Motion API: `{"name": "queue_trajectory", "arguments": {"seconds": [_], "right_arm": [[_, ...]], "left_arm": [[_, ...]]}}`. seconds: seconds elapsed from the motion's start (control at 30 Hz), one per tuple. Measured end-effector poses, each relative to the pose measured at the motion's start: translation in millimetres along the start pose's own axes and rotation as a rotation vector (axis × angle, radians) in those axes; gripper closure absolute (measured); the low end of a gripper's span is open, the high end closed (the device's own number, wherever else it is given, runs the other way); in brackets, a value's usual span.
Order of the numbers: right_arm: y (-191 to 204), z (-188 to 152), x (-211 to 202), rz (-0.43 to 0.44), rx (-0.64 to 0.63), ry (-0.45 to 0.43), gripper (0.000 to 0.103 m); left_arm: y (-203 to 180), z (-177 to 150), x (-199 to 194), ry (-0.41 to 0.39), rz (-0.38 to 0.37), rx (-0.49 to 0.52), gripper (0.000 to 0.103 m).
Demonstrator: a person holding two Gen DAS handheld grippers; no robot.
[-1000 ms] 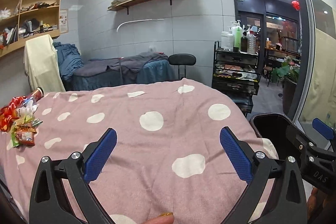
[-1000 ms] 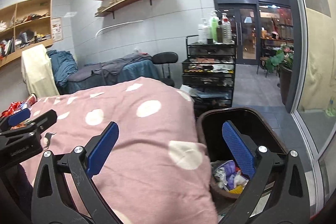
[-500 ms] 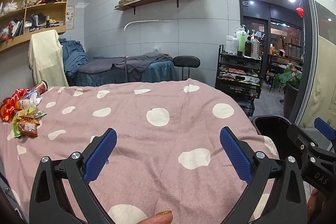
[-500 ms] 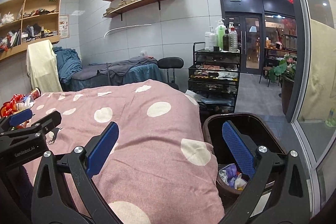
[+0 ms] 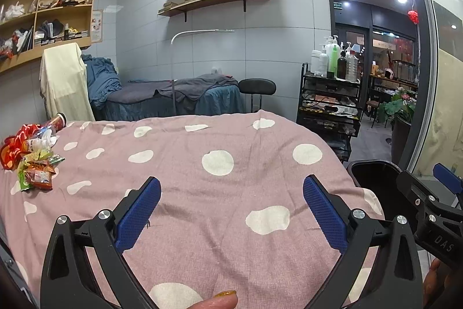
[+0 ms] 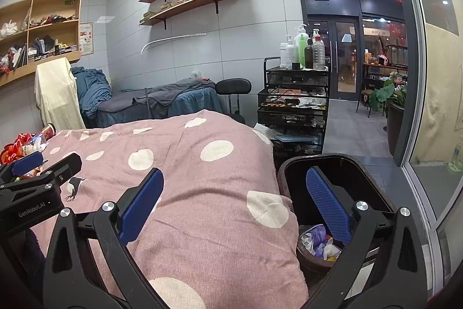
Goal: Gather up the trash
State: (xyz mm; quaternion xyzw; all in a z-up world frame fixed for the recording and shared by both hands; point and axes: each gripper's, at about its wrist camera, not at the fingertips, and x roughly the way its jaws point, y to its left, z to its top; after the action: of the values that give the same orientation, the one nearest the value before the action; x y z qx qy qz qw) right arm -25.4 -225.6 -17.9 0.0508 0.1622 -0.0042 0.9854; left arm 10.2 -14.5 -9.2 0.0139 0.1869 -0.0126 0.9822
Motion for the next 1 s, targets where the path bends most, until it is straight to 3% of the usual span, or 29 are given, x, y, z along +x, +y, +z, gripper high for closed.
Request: {"name": "queue_trajectory", "arguments": {"seconds": [1.0], "right_arm": [[-5.7, -0.9, 6.3, 0.004, 0.017, 0.012, 0.005]], "left_arm": [[0.1, -1.1, 3.0, 0.001, -0.001, 0.008, 0.005]]}}
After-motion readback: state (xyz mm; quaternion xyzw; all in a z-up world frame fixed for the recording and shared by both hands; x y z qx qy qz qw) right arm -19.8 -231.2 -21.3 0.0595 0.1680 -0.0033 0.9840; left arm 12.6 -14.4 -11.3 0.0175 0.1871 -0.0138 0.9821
